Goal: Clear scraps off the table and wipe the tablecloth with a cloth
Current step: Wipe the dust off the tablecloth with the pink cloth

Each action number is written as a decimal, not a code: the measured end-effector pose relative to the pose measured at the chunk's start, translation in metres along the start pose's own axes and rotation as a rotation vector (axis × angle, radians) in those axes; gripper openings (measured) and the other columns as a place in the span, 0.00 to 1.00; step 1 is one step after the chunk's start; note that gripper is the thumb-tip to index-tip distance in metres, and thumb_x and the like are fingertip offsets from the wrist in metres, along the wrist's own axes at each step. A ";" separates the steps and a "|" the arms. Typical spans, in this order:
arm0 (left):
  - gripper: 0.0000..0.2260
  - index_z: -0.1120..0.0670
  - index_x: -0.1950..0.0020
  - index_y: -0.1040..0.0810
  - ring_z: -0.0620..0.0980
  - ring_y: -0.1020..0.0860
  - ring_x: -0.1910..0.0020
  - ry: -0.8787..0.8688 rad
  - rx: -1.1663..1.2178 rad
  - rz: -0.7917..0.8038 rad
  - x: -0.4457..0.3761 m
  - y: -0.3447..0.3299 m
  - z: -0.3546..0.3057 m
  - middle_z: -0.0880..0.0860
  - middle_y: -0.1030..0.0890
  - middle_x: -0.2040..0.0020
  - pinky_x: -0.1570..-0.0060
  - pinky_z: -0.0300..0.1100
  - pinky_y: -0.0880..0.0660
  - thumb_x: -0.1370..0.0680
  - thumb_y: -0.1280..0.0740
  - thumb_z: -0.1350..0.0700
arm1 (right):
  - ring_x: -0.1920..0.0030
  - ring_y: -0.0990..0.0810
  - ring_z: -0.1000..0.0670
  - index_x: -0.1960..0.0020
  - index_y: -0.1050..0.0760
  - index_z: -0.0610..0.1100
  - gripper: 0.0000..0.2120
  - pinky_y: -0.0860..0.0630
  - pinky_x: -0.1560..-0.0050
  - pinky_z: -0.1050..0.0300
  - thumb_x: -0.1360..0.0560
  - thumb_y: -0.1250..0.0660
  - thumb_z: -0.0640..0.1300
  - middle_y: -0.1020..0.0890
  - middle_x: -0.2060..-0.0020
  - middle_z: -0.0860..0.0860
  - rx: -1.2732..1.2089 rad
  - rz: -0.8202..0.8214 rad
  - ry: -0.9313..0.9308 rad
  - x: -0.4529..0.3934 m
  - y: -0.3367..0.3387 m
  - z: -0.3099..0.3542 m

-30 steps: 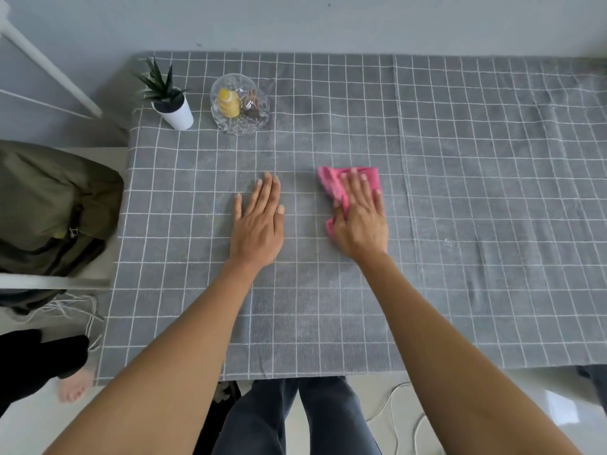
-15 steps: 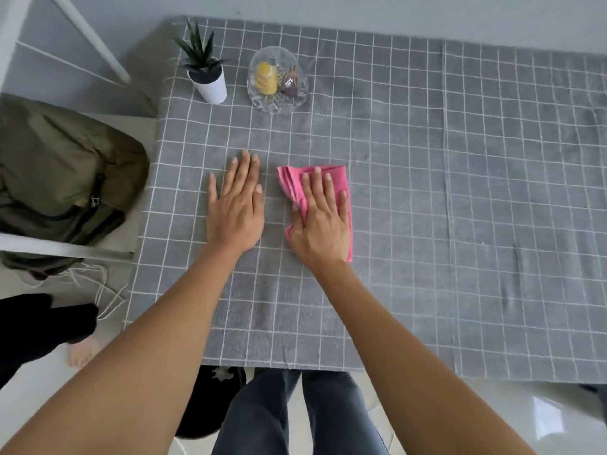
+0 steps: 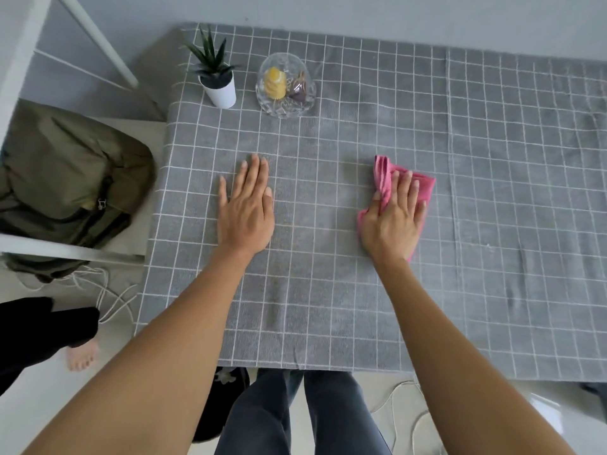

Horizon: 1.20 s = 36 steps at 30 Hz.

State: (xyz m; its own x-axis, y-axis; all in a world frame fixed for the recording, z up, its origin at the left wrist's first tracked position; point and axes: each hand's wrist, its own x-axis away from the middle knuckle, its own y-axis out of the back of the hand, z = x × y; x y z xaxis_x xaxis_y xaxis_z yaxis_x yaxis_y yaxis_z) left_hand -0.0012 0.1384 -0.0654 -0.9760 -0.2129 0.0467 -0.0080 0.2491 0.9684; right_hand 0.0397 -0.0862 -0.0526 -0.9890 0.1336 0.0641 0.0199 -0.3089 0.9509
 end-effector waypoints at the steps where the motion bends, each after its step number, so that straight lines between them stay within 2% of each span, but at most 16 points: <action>1: 0.23 0.50 0.22 0.56 0.46 0.57 0.23 -0.001 0.000 0.001 0.000 0.000 0.000 0.47 0.55 0.21 0.26 0.53 0.61 0.17 0.58 0.51 | 0.23 0.56 0.50 0.22 0.55 0.47 0.28 0.59 0.24 0.48 0.20 0.53 0.50 0.52 0.23 0.50 0.020 0.013 0.034 0.006 -0.002 0.009; 4: 0.23 0.50 0.22 0.56 0.45 0.57 0.23 0.009 -0.001 0.005 -0.001 0.000 -0.001 0.47 0.55 0.21 0.26 0.52 0.62 0.17 0.57 0.51 | 0.23 0.59 0.49 0.22 0.58 0.47 0.32 0.60 0.24 0.47 0.23 0.51 0.51 0.55 0.23 0.49 0.104 0.102 0.260 0.031 -0.012 0.037; 7: 0.23 0.51 0.22 0.55 0.46 0.56 0.23 -0.001 -0.004 0.004 0.000 0.001 -0.001 0.47 0.54 0.21 0.26 0.52 0.62 0.17 0.57 0.51 | 0.23 0.54 0.50 0.22 0.51 0.46 0.31 0.59 0.24 0.49 0.23 0.51 0.53 0.49 0.23 0.49 0.064 0.182 0.514 0.052 -0.018 0.050; 9: 0.23 0.51 0.22 0.54 0.46 0.56 0.23 -0.007 0.004 -0.001 0.000 0.001 -0.001 0.47 0.53 0.21 0.26 0.53 0.61 0.17 0.56 0.51 | 0.23 0.53 0.52 0.23 0.49 0.47 0.31 0.59 0.24 0.51 0.24 0.53 0.54 0.47 0.23 0.50 0.028 0.223 0.587 0.047 -0.013 0.037; 11: 0.23 0.51 0.22 0.55 0.46 0.56 0.23 -0.011 0.008 0.005 0.000 0.002 0.000 0.47 0.53 0.21 0.26 0.53 0.61 0.17 0.56 0.51 | 0.23 0.53 0.53 0.23 0.49 0.47 0.31 0.58 0.24 0.51 0.24 0.56 0.54 0.47 0.23 0.50 0.023 0.191 0.544 0.039 -0.005 0.013; 14: 0.23 0.51 0.22 0.56 0.46 0.57 0.23 -0.022 0.000 0.022 0.000 0.001 0.001 0.48 0.55 0.21 0.26 0.53 0.61 0.17 0.56 0.52 | 0.23 0.52 0.52 0.23 0.48 0.47 0.31 0.57 0.24 0.50 0.24 0.58 0.55 0.47 0.23 0.50 -0.012 0.110 0.350 0.027 0.009 -0.031; 17: 0.23 0.51 0.22 0.57 0.46 0.57 0.23 -0.015 -0.003 0.034 0.000 0.002 0.000 0.48 0.55 0.21 0.26 0.54 0.60 0.17 0.57 0.51 | 0.23 0.54 0.52 0.22 0.50 0.47 0.32 0.57 0.24 0.49 0.24 0.61 0.57 0.48 0.23 0.50 -0.007 0.106 0.240 0.024 0.021 -0.064; 24: 0.23 0.54 0.22 0.56 0.49 0.57 0.23 0.040 0.045 0.039 0.010 0.000 -0.019 0.50 0.55 0.21 0.27 0.56 0.61 0.16 0.55 0.53 | 0.23 0.54 0.51 0.22 0.52 0.47 0.34 0.59 0.24 0.49 0.27 0.61 0.56 0.49 0.23 0.50 0.013 0.105 0.175 0.034 0.023 -0.058; 28: 0.23 0.54 0.22 0.54 0.49 0.56 0.23 0.037 0.060 0.034 0.028 -0.007 -0.037 0.51 0.54 0.21 0.27 0.56 0.61 0.17 0.54 0.53 | 0.23 0.57 0.51 0.22 0.54 0.47 0.33 0.60 0.24 0.49 0.26 0.59 0.54 0.51 0.23 0.50 0.036 0.156 0.301 0.071 0.015 -0.041; 32: 0.23 0.54 0.22 0.53 0.48 0.55 0.23 -0.002 0.049 0.010 0.056 -0.015 -0.059 0.50 0.52 0.21 0.26 0.55 0.61 0.17 0.54 0.53 | 0.24 0.58 0.53 0.22 0.52 0.47 0.31 0.63 0.25 0.52 0.25 0.58 0.53 0.51 0.23 0.51 0.024 0.215 0.450 0.079 0.016 -0.048; 36: 0.23 0.53 0.22 0.54 0.47 0.56 0.23 0.029 0.068 0.023 0.072 -0.025 -0.093 0.49 0.54 0.22 0.27 0.55 0.61 0.17 0.53 0.53 | 0.23 0.56 0.52 0.22 0.52 0.46 0.32 0.62 0.25 0.51 0.26 0.60 0.54 0.52 0.23 0.51 0.035 0.185 0.410 0.053 0.030 -0.089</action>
State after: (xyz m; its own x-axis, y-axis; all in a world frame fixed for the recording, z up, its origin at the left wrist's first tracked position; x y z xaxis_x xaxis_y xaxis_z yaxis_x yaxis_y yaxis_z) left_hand -0.0510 0.0294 -0.0637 -0.9695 -0.2331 0.0762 -0.0019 0.3179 0.9481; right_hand -0.0250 -0.1719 -0.0478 -0.9448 -0.3067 0.1152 0.1996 -0.2600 0.9447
